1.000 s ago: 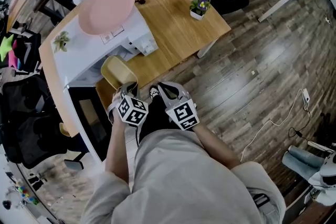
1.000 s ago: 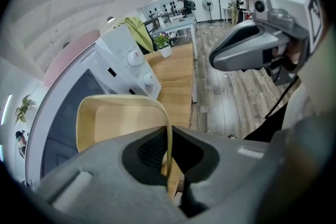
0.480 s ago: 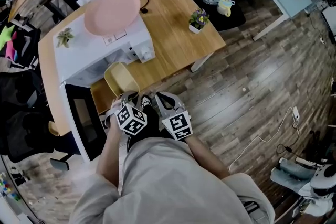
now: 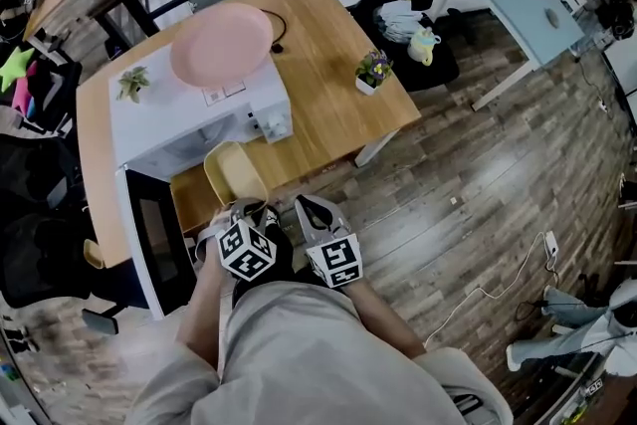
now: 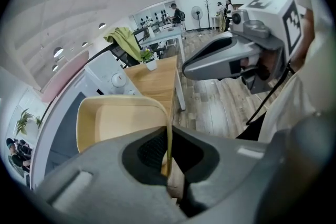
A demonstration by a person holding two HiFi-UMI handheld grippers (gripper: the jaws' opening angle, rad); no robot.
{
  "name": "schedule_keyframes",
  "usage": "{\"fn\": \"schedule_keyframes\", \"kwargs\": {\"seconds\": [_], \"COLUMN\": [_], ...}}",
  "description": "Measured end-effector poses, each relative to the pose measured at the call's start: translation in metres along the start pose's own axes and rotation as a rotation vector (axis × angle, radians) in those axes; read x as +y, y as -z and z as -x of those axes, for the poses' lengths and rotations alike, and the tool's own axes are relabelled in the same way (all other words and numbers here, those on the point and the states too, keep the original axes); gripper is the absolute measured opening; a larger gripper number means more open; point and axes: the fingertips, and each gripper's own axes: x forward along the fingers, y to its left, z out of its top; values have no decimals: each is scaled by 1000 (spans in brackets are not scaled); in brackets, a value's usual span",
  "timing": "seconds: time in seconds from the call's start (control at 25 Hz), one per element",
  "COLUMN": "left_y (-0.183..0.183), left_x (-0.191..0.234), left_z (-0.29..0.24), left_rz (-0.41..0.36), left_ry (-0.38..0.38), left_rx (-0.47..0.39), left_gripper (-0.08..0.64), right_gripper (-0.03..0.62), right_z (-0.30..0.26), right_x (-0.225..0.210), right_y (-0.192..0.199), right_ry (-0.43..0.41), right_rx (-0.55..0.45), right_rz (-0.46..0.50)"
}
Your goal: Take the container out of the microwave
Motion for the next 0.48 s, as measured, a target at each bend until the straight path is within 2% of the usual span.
{"fn": "schedule_keyframes", "kwargs": {"seconds": [0.24, 0.48], "left_y": [-17, -28], "left_x": [6, 5], "left_z": [18, 33], "left_rz": [19, 12], "left_ry": [-7, 11], "left_rx": [-55, -82], "left_gripper": [8, 8], "right_gripper": [11, 11], "right_z": [7, 16], "right_x": [-5, -7], "right_y": [-31, -53], "right_ry": [14, 32], "right_rx": [-67, -105], "right_rz": [0, 65]}}
